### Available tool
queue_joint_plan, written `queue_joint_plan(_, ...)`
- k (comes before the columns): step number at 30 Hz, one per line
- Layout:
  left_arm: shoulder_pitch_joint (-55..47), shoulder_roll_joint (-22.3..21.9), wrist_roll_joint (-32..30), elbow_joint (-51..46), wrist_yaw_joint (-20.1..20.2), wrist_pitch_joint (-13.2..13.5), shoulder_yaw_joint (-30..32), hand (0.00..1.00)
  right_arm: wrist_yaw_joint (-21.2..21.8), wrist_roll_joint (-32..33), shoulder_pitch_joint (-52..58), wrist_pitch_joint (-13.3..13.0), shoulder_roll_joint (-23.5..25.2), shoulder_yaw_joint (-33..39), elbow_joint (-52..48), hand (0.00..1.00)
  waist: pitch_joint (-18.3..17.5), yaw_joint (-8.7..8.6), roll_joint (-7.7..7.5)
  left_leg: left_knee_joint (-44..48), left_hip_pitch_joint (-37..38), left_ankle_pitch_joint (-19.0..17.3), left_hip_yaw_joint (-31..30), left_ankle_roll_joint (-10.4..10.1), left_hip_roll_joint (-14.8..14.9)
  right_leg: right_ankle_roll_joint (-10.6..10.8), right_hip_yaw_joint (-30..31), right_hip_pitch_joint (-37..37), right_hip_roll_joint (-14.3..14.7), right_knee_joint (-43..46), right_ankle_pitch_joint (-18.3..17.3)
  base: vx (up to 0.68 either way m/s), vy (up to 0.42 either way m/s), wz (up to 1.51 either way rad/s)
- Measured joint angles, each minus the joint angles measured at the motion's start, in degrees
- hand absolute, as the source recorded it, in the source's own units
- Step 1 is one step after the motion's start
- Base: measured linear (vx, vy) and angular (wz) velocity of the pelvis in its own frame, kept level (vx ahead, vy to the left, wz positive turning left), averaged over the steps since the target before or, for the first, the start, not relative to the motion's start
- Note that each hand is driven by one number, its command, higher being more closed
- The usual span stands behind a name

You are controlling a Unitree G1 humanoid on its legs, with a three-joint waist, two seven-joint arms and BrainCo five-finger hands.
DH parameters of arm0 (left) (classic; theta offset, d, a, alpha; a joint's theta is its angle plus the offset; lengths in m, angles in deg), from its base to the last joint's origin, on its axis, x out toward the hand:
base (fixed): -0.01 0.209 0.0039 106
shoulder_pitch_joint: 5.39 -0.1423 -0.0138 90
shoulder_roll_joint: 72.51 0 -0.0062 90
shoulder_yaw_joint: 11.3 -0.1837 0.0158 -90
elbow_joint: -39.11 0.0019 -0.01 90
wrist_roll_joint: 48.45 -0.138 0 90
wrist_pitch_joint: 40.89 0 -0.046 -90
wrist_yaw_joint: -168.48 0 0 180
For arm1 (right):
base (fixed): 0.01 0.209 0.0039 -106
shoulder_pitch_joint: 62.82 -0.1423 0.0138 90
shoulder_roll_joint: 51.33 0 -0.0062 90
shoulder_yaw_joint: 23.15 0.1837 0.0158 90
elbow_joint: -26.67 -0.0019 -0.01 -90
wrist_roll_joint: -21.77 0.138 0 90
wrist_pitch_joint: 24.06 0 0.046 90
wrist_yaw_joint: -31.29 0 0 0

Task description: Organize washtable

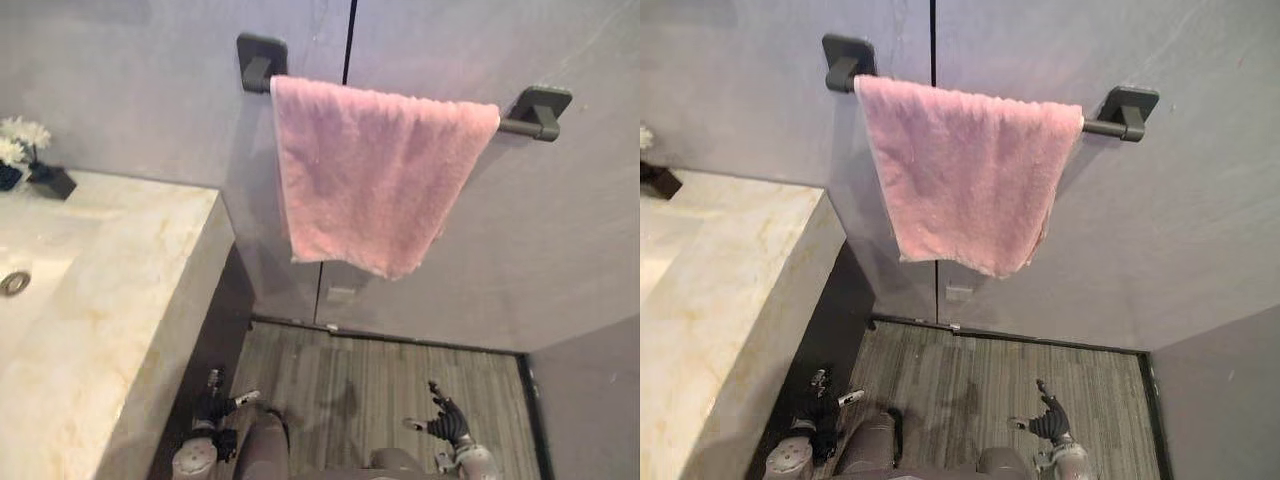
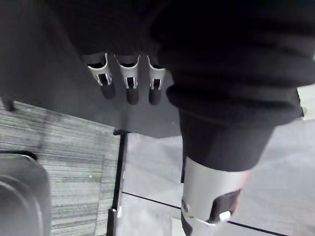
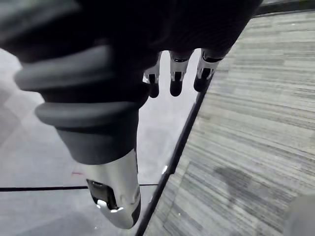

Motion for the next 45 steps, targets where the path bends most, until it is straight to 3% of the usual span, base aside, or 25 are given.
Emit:
queue_joint_plan(1,0.07,-0.76,0.17,-0.06,-0.11,0.01,-0.04,0.00,-0.14,0.21,-0.56,-0.13,-0.57,-0.18,-0.01,0.00,0.22,0.37,0.66,-1.32,-0.09,1.49,-0.60,-0.56,0.29,-0.83,-0.86,0.35,0.42,-1.63,-0.39,-0.32,-0.279,0.62)
queue_joint_plan(2,0.12,-2.62,0.43,-0.32,-0.16,0.12,-0.43,0.00,-0.20,0.34,-1.39,-0.51,-2.04,-0.31,0.07,0.00,1.39,-0.20,3.78,-4.73,-0.51,5.24,-3.33,-1.65,1.61,-2.96,-3.72,0.45,3.02,-2.58,0.67,-0.38,-0.275,1.00)
queue_joint_plan(3,-0.02,-3.11,0.44,-0.35,-0.19,0.31,-0.83,0.00,-0.32,0.33,-1.45,-0.62,-2.82,-0.38,0.48,0.00,2.31,-1.06,5.42,-8.55,0.00,8.72,-4.07,-2.26,2.92,-4.30,-6.50,0.43,4.81,-2.34,1.44,-0.47,-0.336,1.30)
queue_joint_plan(4,-0.30,-2.92,0.43,-0.38,-0.35,0.29,-0.98,0.00,-0.55,0.33,-1.71,-0.63,-3.22,-0.45,1.41,0.00,3.00,-1.34,6.05,-13.63,1.39,11.78,-3.36,-1.57,4.21,-5.78,-8.99,0.35,5.63,-2.09,2.37,-0.48,-0.314,1.42)
queue_joint_plan(5,-0.24,-1.82,0.38,-0.40,-0.75,0.14,-1.32,0.00,-1.38,0.37,-1.85,-0.54,-2.96,-0.03,2.22,0.00,4.36,-1.72,5.01,-13.58,2.21,9.09,2.58,-0.06,6.00,-8.04,-13.20,0.47,5.16,-2.08,3.38,-0.40,-0.261,1.22)
queue_joint_plan(8,-0.68,-0.76,0.27,-0.82,-0.75,0.02,-2.38,0.00,-1.70,1.28,-0.76,-0.50,-2.72,1.20,2.22,0.00,5.03,-2.72,2.62,-0.95,0.76,6.73,4.33,0.91,5.61,-9.19,-17.36,0.20,2.93,-2.08,4.03,-0.34,-0.180,0.93)
queue_joint_plan(9,-1.86,-0.66,0.02,-2.11,-0.68,0.06,-2.86,0.00,-1.65,1.40,0.19,-0.50,-3.12,1.82,2.48,0.00,4.54,-2.87,2.93,7.99,1.47,1.98,4.22,1.65,6.40,-9.28,-19.11,-0.43,2.52,-2.94,5.46,-0.28,-0.074,0.74)
queue_joint_plan(12,-1.64,-0.63,-0.02,-2.06,-0.60,0.02,-2.90,0.00,-1.45,1.70,0.94,-0.45,-3.32,3.03,5.11,0.00,3.29,-3.56,4.56,11.85,9.21,-4.07,7.85,1.31,10.01,-9.13,-23.50,-0.47,2.00,-6.45,9.17,-0.20,0.043,0.78)
queue_joint_plan(14,-1.38,-0.61,-0.02,-1.89,-0.54,0.05,-3.01,0.00,-1.24,1.89,0.87,-0.36,-2.79,4.25,6.90,0.00,1.82,-5.21,5.71,5.96,15.32,-4.68,10.79,0.94,11.81,-8.18,-27.06,-0.52,1.16,-8.70,11.00,-0.13,0.112,1.21)
queue_joint_plan(16,0.58,-0.61,-0.03,-0.88,-0.31,0.31,-4.30,0.00,-1.28,1.97,0.54,-0.31,-2.20,7.11,7.71,0.00,-0.41,-8.10,8.51,-17.42,25.02,0.10,14.37,-6.02,9.84,-5.78,-31.97,-0.69,0.55,-12.47,14.17,-0.16,0.274,1.43)
queue_joint_plan(17,1.24,-0.13,-0.16,-0.67,-0.12,0.36,-4.67,0.00,-1.27,2.08,-0.16,-0.37,-2.08,7.15,8.25,0.00,-0.55,-8.18,8.66,-21.96,25.93,0.82,14.53,-6.30,9.01,-5.23,-32.68,-0.67,0.65,-14.16,15.73,-0.16,0.280,0.73)
queue_joint_plan(18,1.47,0.25,-0.20,-0.40,0.09,0.54,-4.69,0.00,-1.24,2.09,-0.75,-0.38,-1.93,7.07,8.94,0.00,-0.55,-7.76,8.48,-23.34,26.26,0.82,14.42,-6.30,8.70,-4.92,-32.81,-0.56,0.67,-15.17,16.69,-0.16,0.228,0.25)
queue_joint_plan(19,1.16,2.09,-0.22,0.30,0.35,0.51,-4.64,0.00,-1.22,2.11,-1.86,-0.36,-0.44,7.06,10.06,0.00,-0.82,-6.97,6.97,-23.36,25.98,1.26,14.42,-5.66,7.41,-4.33,-32.79,0.62,0.02,-18.36,19.40,-0.15,0.202,0.05)
queue_joint_plan(23,-2.22,3.95,-0.38,1.38,0.51,0.52,-3.38,0.00,-1.12,1.85,-1.42,-0.32,0.95,6.72,10.38,0.00,-2.37,-6.52,5.07,-23.34,25.77,1.44,14.07,-3.81,4.70,-2.72,-32.61,3.03,-1.75,-22.99,22.95,-0.15,0.153,0.07)
queue_joint_plan(28,-2.76,3.76,-0.40,4.11,0.50,0.43,-2.19,0.00,-1.09,1.76,-1.50,0.12,0.71,6.04,10.40,0.00,-2.30,-6.03,5.40,-24.90,24.04,3.26,10.85,-1.64,1.69,-1.96,-35.02,3.38,-4.11,-24.63,24.53,-0.13,0.067,0.34)
queue_joint_plan(30,-2.11,2.77,-0.01,4.11,0.43,0.59,-1.01,0.00,-1.06,1.80,-1.44,0.18,0.58,5.48,10.75,0.00,-2.25,-5.97,5.30,-24.64,20.96,4.37,6.77,-1.20,0.53,-1.53,-39.65,3.35,-5.27,-24.30,24.16,-0.12,0.030,1.18)
queue_joint_plan(31,-2.02,2.26,0.94,3.86,0.29,0.66,-0.50,0.00,-1.10,1.81,-1.47,0.18,0.55,5.43,10.75,0.00,-2.03,-5.91,5.42,-24.75,18.63,4.70,5.41,0.23,-0.07,-0.77,-43.34,3.32,-6.23,-23.76,23.48,-0.09,0.030,1.38)
queue_joint_plan(32,-2.07,2.22,1.18,3.85,0.26,0.68,-0.47,0.00,-1.12,1.82,-1.51,0.20,0.56,5.46,10.79,0.00,-1.85,-5.89,5.34,-24.72,17.78,4.06,7.06,1.29,0.00,-0.61,-45.13,3.33,-6.83,-23.54,23.38,-0.04,0.037,1.76)
queue_joint_plan(33,-2.13,1.83,2.94,4.07,0.16,0.62,0.04,0.00,-1.18,1.84,-1.55,0.21,0.53,5.46,10.80,0.00,-1.60,-5.94,4.90,-24.38,16.50,2.67,13.00,3.49,0.72,0.14,-48.66,3.78,-8.14,-23.82,22.86,0.02,0.086,1.85)
queue_joint_plan(34,-2.07,1.33,4.76,4.17,-0.06,0.58,0.68,0.00,-1.22,1.84,-1.62,0.22,0.59,5.41,10.90,0.00,-0.82,-5.86,4.98,-23.02,15.75,2.73,20.74,3.61,2.51,0.26,-51.94,4.85,-9.62,-23.54,22.88,0.04,0.119,1.84)
queue_joint_plan(36,-2.84,0.93,5.83,4.87,-0.40,0.40,1.83,0.00,-1.38,1.83,-1.90,0.31,-0.02,5.37,11.37,0.00,-0.27,-5.88,5.67,-20.40,15.31,4.73,28.88,3.36,4.86,0.91,-57.22,7.49,-10.65,-22.14,22.82,0.09,0.164,1.66)
queue_joint_plan(38,-4.08,0.85,6.48,5.19,-0.84,0.06,3.51,0.00,-1.46,1.82,-2.97,0.41,-0.08,4.57,11.79,0.00,0.07,-5.45,4.90,-18.87,15.16,6.95,28.54,2.64,3.85,1.87,-60.23,9.64,-12.37,-20.90,23.16,0.13,0.173,1.24)
queue_joint_plan(42,-4.36,2.50,6.28,7.73,-0.86,-0.28,4.37,0.00,-1.37,1.56,-7.81,0.32,2.61,1.30,11.52,0.00,1.96,-3.10,1.29,-13.77,11.74,3.18,25.30,4.47,1.20,2.00,-60.35,10.65,-15.38,-19.73,23.14,0.10,0.170,0.52)
queue_joint_plan(44,-4.45,1.45,6.23,7.98,-0.76,-0.31,4.32,0.00,-1.36,1.34,-8.54,0.36,2.61,0.55,11.29,0.00,2.17,-2.50,1.29,-9.31,10.32,-0.77,24.72,5.09,1.05,2.52,-59.97,10.48,-17.94,-15.68,22.76,0.08,0.178,0.27)
queue_joint_plan(45,-4.66,0.93,6.07,7.91,-0.68,-0.30,4.28,0.00,-1.35,1.33,-8.86,0.56,2.42,0.35,11.13,0.00,2.56,-2.52,1.52,-6.97,9.95,-3.96,23.44,5.29,0.07,1.95,-57.47,10.03,-21.30,-9.10,21.97,0.02,0.181,0.37)
